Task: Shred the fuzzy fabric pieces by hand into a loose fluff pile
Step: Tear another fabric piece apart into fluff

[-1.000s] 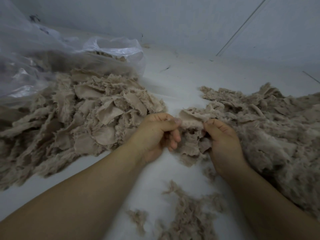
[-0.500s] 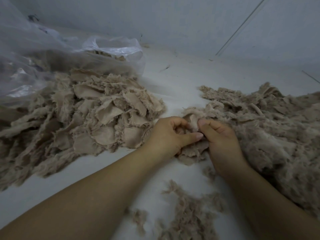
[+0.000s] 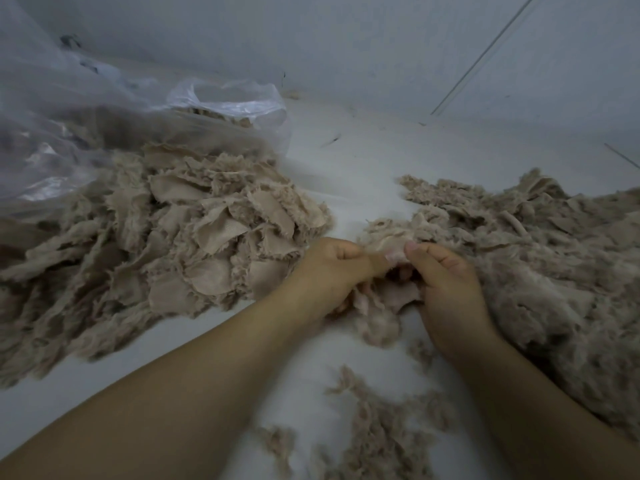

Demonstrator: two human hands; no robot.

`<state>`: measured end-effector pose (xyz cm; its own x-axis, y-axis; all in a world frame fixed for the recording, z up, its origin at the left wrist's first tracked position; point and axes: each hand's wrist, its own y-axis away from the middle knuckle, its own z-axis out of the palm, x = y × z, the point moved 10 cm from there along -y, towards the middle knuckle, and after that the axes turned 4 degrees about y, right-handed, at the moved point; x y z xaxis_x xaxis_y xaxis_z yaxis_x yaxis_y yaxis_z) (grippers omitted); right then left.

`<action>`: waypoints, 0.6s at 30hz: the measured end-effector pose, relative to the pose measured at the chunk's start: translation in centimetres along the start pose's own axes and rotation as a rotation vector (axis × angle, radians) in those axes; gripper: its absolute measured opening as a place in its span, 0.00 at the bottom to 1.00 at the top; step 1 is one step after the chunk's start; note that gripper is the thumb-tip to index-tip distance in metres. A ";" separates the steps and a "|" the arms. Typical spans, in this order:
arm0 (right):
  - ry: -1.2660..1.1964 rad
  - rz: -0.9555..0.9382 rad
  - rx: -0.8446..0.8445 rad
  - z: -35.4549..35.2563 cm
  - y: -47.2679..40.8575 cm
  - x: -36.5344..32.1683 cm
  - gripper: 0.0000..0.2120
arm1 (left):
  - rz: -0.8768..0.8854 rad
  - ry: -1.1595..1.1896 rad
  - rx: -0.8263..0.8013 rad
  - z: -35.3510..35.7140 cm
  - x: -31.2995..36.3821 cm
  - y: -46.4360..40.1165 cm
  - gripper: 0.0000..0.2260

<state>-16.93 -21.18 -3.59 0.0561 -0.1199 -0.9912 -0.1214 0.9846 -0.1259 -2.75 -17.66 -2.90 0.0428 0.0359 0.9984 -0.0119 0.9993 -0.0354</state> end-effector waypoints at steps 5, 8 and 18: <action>0.022 -0.037 -0.024 0.3 0.1 -0.4 0.22 | 0.056 0.039 0.188 -1.8 -0.4 -0.8 0.08; 0.009 -0.039 -0.048 0.5 0.2 -0.4 0.20 | -0.007 -0.048 0.105 -1.1 -1.0 -1.2 0.07; 0.081 -0.090 -0.111 1.5 0.5 -1.0 0.10 | 0.208 0.481 0.529 -6.4 0.5 0.6 0.14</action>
<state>-15.55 -20.36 -2.65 -0.0082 -0.2209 -0.9753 -0.2285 0.9499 -0.2132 3.61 -17.00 -2.73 0.4182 0.3459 0.8399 -0.5415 0.8373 -0.0753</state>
